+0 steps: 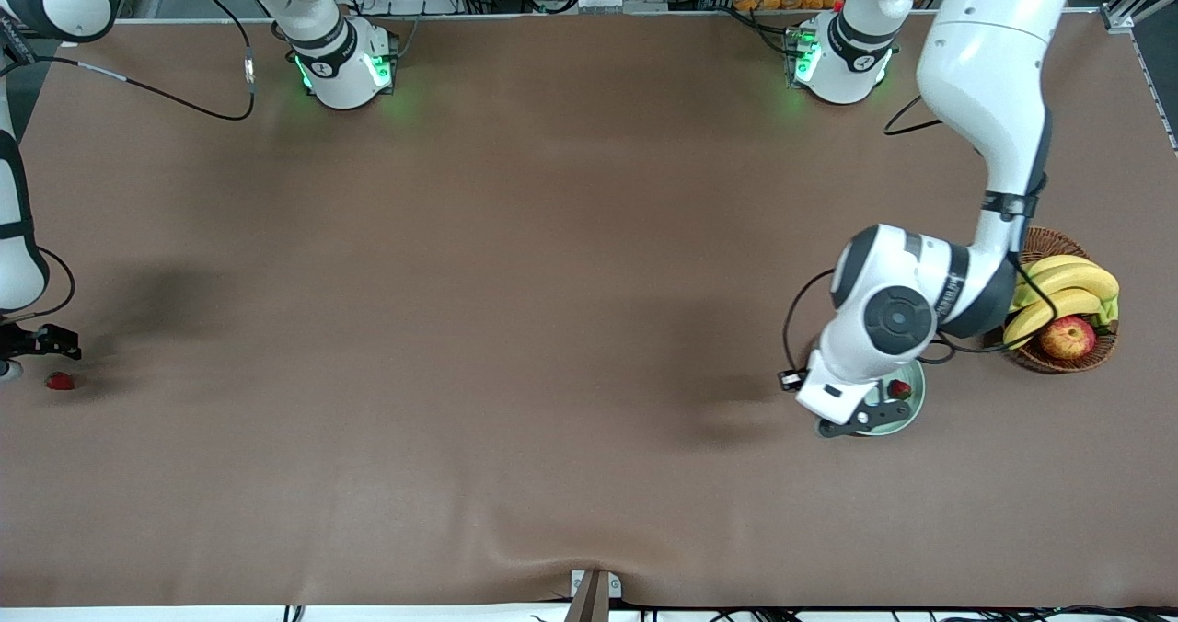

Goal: Collect all strawberries into plate
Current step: 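Drop the strawberry onto the plate while the right gripper lowers to another, then close the right gripper on the last strawberry while the left gripper withdraws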

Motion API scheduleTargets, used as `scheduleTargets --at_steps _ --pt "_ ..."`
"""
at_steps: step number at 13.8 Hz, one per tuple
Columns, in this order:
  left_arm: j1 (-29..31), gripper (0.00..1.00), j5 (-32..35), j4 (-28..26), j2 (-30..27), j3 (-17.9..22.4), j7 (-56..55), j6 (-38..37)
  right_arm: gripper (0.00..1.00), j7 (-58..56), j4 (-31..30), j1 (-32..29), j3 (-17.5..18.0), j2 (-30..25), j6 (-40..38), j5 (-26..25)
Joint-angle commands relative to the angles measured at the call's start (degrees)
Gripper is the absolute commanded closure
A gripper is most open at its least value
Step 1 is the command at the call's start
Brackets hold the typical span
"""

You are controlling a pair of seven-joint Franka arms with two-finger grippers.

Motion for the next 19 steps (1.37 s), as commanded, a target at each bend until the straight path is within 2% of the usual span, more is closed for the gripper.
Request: scheduleTargets --at_steps 1,5,7,8,9,10,11,15,17,19 --pt "2.73 1.0 2.97 -1.97 -0.13 -0.65 2.94 1.65 0.14 -0.64 4.07 -0.56 0.88 2.16 -0.81 -0.64" --pt "5.99 1.0 3.68 -2.5 2.15 -0.65 7.6 4.99 0.24 -0.56 6.0 -0.47 0.97 3.83 -0.46 -0.46" --pt "6.87 0.99 3.68 -3.02 3.12 -0.65 8.14 5.96 0.24 0.06 6.09 -0.38 1.06 4.35 -0.02 -0.37" --pt "7.13 0.86 3.68 -3.11 3.47 -0.65 8.22 5.96 0.27 0.41 6.09 -0.3 1.15 4.53 0.25 -0.37" --pt "7.22 0.54 3.68 -3.29 3.56 -0.65 8.22 5.96 0.28 0.85 6.09 -0.03 1.15 4.71 1.03 -0.37" --pt "7.22 0.03 3.68 -3.73 3.56 -0.65 8.22 5.96 0.3 1.37 6.09 0.14 1.15 4.88 1.47 -0.37" --pt "7.14 0.0 3.68 -3.9 3.39 -0.65 8.31 5.96 0.32 1.38 6.18 0.14 1.15 5.15 1.91 -0.37" --pt "6.35 0.0 3.68 -3.64 2.34 -0.91 7.61 5.61 0.42 1.47 7.32 0.14 1.24 6.02 2.01 -0.37" --pt "5.91 0.0 3.68 -3.82 0.06 -1.53 7.43 5.09 0.43 1.29 7.5 -0.03 1.24 6.2 2.09 -0.29" --pt "5.29 0.0 3.68 -3.82 -2.57 -2.58 7.26 2.73 0.56 1.2 7.5 0.05 1.15 6.2 2.01 -0.02"
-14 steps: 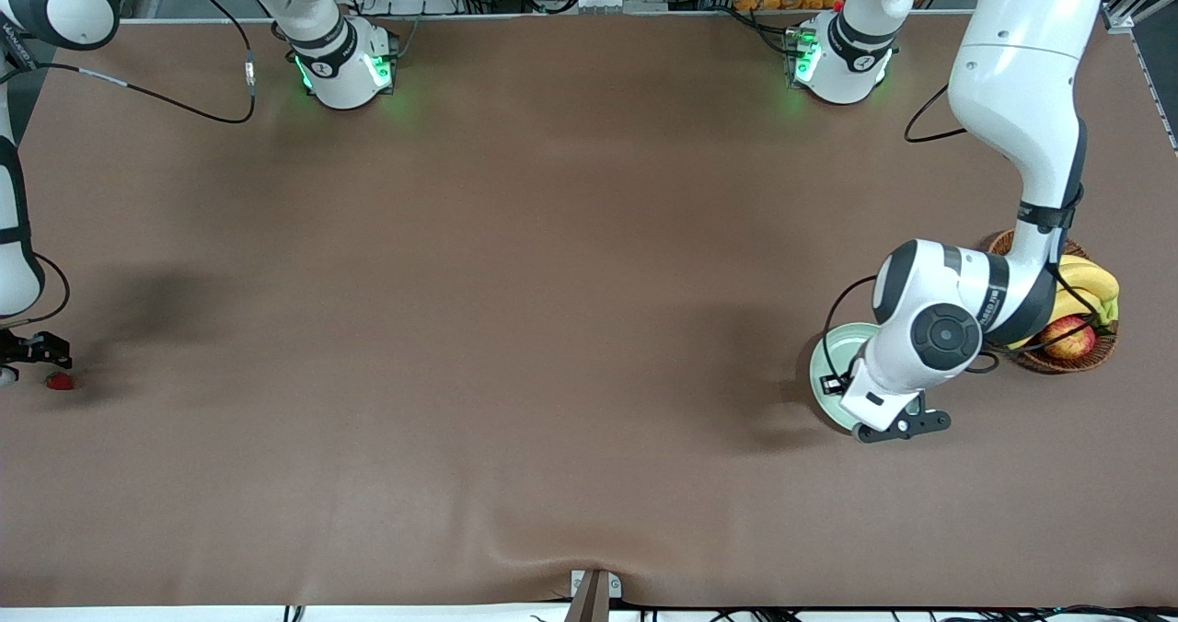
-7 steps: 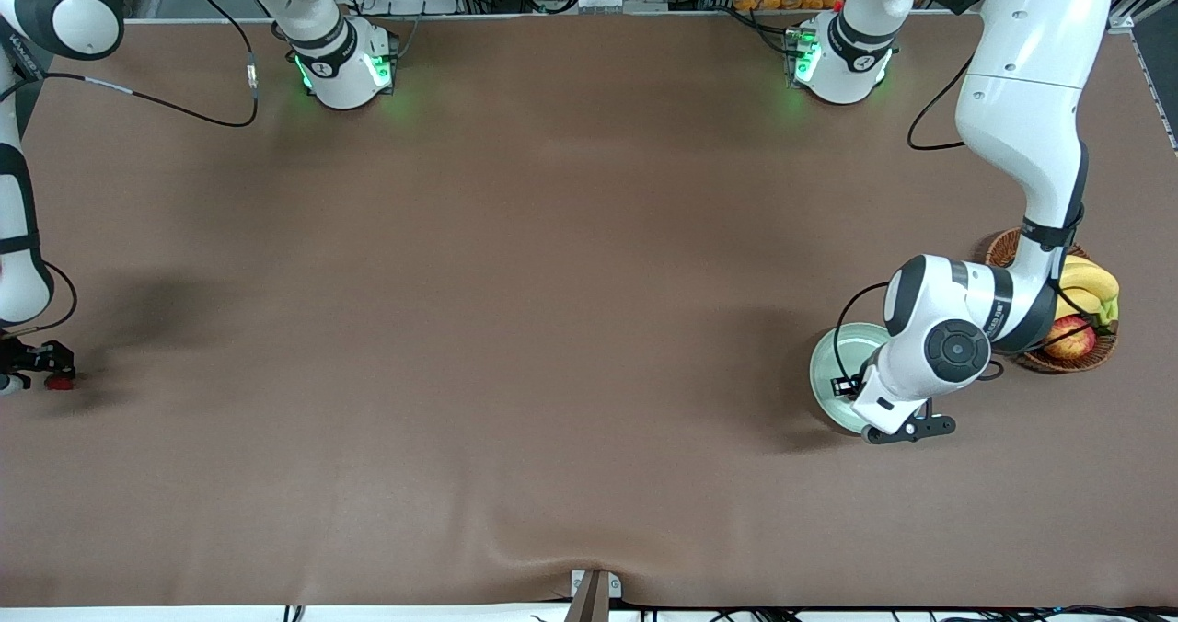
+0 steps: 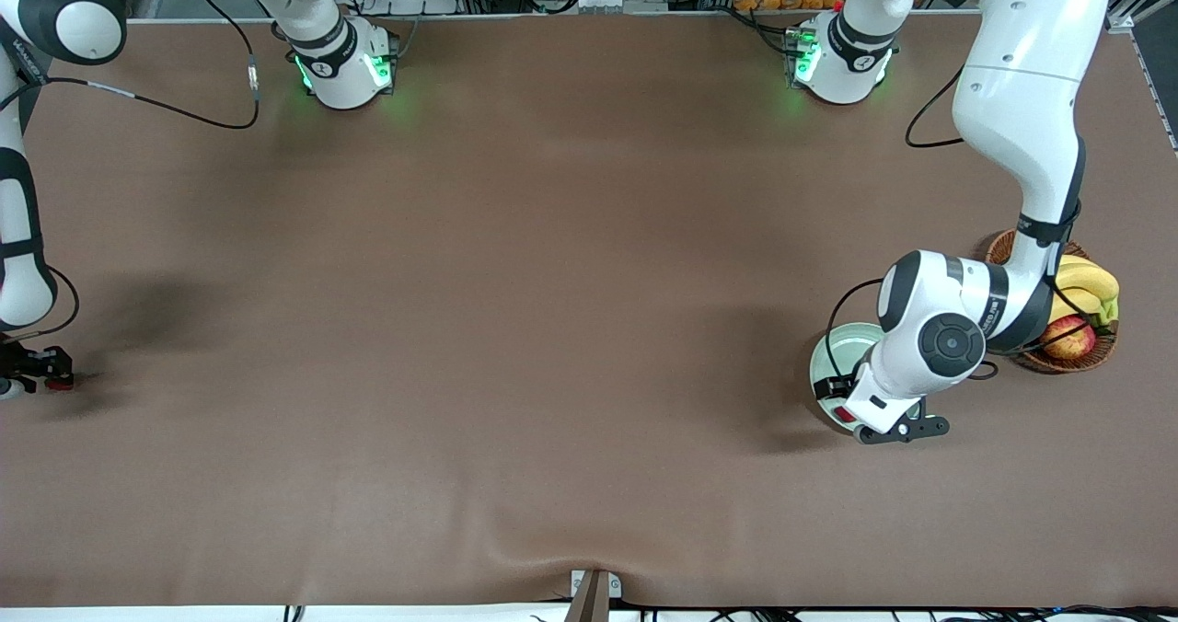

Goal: Collect all strawberries into plate
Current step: 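Close the right gripper on the last strawberry while the left gripper withdraws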

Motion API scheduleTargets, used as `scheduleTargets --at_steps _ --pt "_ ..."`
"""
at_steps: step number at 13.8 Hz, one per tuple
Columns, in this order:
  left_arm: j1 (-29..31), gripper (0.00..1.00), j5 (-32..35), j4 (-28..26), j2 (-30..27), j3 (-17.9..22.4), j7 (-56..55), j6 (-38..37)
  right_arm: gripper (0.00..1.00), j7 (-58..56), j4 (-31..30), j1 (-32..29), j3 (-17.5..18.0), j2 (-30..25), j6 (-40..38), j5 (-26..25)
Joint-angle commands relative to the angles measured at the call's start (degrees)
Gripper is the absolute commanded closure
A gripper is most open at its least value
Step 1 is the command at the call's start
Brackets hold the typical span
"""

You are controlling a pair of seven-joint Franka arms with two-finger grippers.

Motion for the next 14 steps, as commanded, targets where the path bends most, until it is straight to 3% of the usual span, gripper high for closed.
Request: scheduleTargets --at_steps 1,4,6,7,10,14 --pt "-0.76 0.0 1.48 -1.35 -5.85 -1.88 -0.86 -4.12 0.64 0.68 2.13 -0.23 0.36 1.41 -0.14 -0.04" --pt "-0.76 0.0 0.78 -1.0 -9.73 -6.18 -4.89 -7.82 0.78 0.69 2.04 -0.32 0.36 1.33 -0.05 0.05" --pt "-0.85 0.0 0.78 -0.65 -10.09 -10.05 -10.42 -8.53 0.95 0.86 2.04 -0.14 0.36 1.33 -0.23 0.05" --pt "-1.02 0.0 0.86 -0.47 -10.0 -11.37 -12.45 -8.53 1.0 0.86 2.04 -0.14 0.36 1.24 -0.31 0.05" --pt "-1.81 0.0 0.69 1.28 -9.82 -14.54 -13.17 -8.53 1.0 1.12 2.04 0.03 0.53 0.36 -1.89 0.4" --pt "-4.97 0.0 0.69 2.08 -9.39 -15.08 -13.26 -8.97 1.0 3.76 2.21 1.26 1.06 -1.13 -7.7 0.4"
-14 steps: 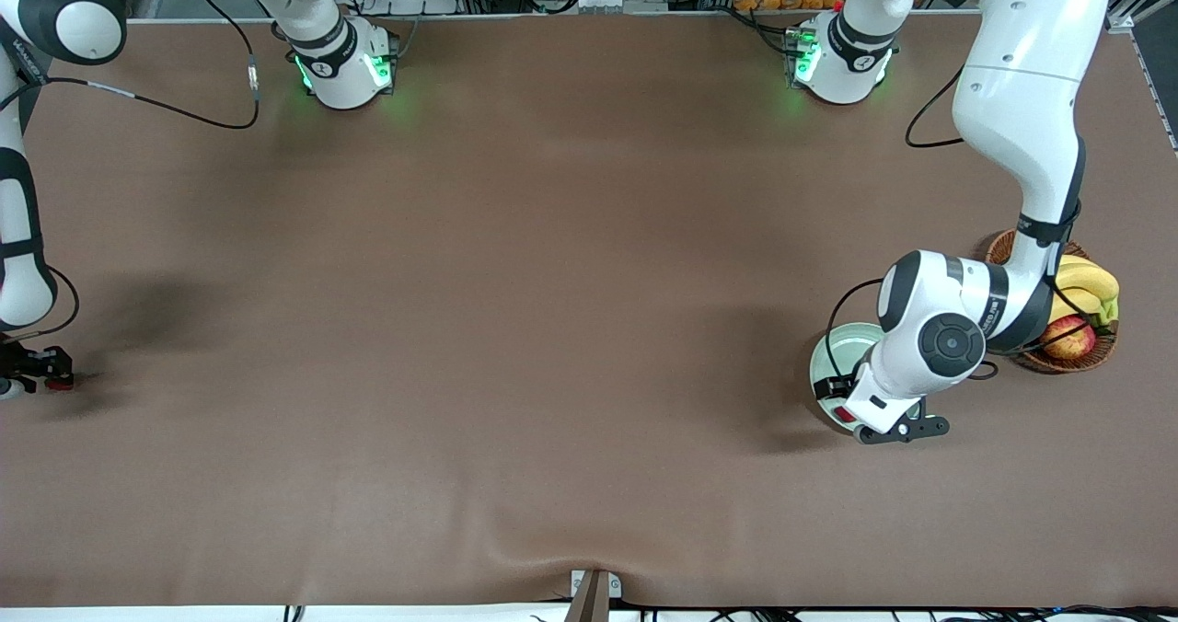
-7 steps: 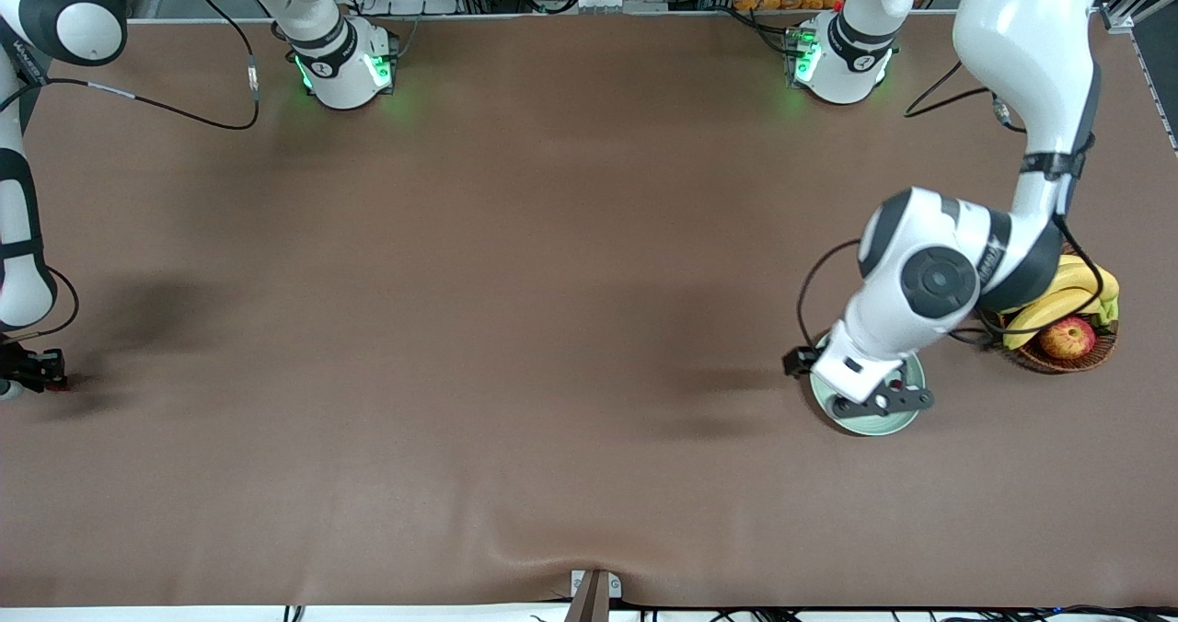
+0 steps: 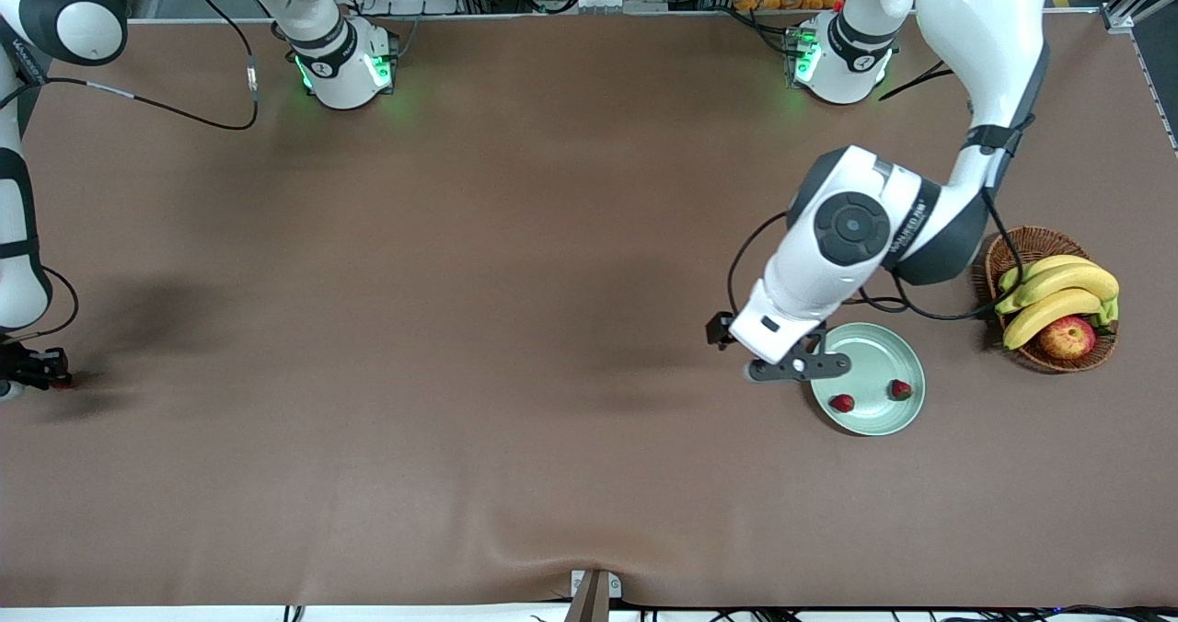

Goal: Collect all strawberries into plate
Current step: 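Close the right gripper on the last strawberry while the left gripper withdraws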

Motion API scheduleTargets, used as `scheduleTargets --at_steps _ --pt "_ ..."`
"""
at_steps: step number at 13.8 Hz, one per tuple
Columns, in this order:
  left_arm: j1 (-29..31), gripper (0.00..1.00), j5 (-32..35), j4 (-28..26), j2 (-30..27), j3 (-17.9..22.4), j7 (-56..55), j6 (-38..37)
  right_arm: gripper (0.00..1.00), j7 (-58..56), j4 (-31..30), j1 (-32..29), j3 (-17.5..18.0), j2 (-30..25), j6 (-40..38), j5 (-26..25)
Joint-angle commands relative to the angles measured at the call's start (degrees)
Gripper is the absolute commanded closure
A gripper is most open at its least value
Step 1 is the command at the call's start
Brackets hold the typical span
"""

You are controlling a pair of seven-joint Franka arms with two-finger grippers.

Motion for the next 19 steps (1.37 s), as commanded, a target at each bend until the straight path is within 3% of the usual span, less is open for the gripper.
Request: scheduleTargets --at_steps 1,7,12,15,19 --pt "-2.75 0.0 0.69 0.98 0.37 -0.11 -0.96 -1.0 1.0 2.85 0.44 1.2 0.29 -1.09 -2.11 0.49" --pt "-10.14 0.0 0.34 2.12 0.98 -0.11 -10.52 -3.11 1.0 13.04 0.44 4.8 0.46 -5.83 -14.04 0.4" --pt "-12.26 0.0 -2.65 9.58 0.81 -0.2 -15.27 -12.51 1.0 22.96 -0.17 8.58 0.29 -10.75 -21.95 0.4" --pt "-13.49 0.0 -2.83 10.21 1.77 -0.11 -18.09 -12.17 1.0 30.79 -0.35 11.74 0.81 -14.09 -27.93 0.49" --pt "-15.94 0.0 -2.74 11.7 6.51 0.06 -23.09 -7.0 1.0 41.5 -3.77 15.0 2.65 -17.96 -28.83 0.84"
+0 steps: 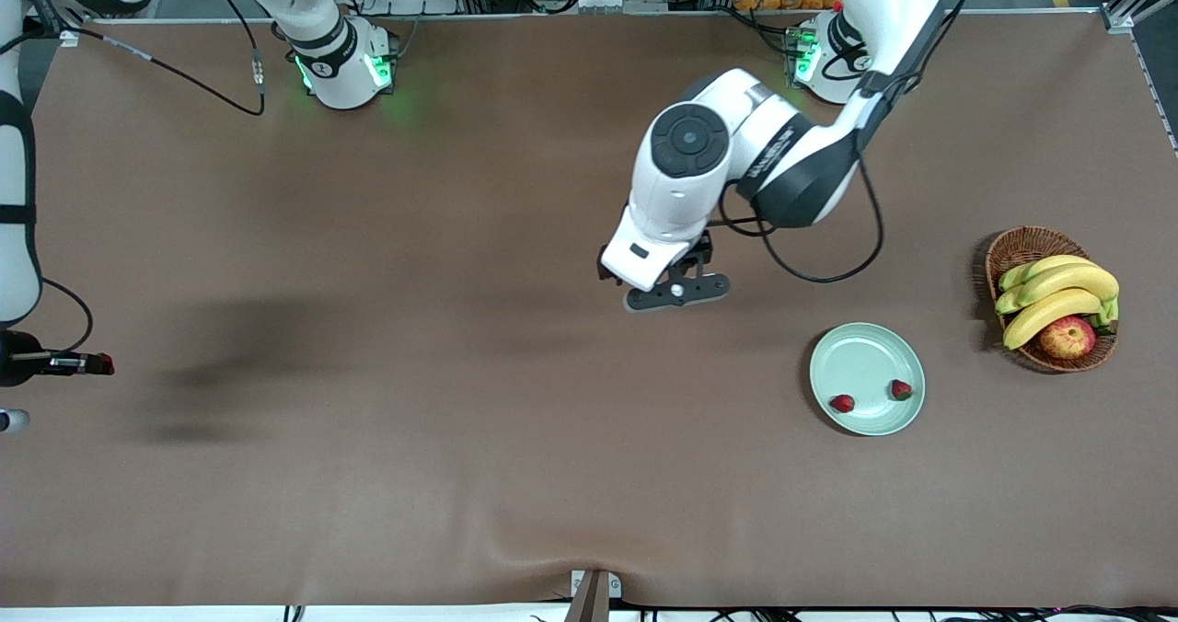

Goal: Collect all strawberries into plate
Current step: 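Carry the last strawberry with the right gripper toward the table middle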

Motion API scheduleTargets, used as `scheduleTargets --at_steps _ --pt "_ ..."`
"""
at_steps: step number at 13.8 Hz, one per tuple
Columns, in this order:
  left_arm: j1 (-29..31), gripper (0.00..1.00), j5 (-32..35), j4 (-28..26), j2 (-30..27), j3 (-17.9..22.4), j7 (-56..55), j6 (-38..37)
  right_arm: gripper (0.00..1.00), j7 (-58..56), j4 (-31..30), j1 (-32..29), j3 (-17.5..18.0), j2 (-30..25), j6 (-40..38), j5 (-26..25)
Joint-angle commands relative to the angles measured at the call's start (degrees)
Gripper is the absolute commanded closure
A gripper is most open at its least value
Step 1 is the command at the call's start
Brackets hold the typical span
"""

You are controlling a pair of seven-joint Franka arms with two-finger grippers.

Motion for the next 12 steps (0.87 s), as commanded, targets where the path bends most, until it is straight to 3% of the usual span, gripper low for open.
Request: scheduleTargets --at_steps 1,7,12 --pt "-2.46 0.0 -0.51 2.6 4.05 0.54 -4.06 3.59 1.0 9.63 -5.33 1.5 2.02 -4.72 -0.31 0.58" --pt "-3.88 0.0 -0.24 2.6 6.0 1.85 -7.59 6.77 1.0 35.9 -7.01 6.33 10.19 -7.19 -3.12 0.49" --pt "-3.7 0.0 -0.24 2.6 6.0 2.47 -11.19 7.91 1.0 54.99 -7.19 12.65 14.25 -6.4 -2.51 0.58"
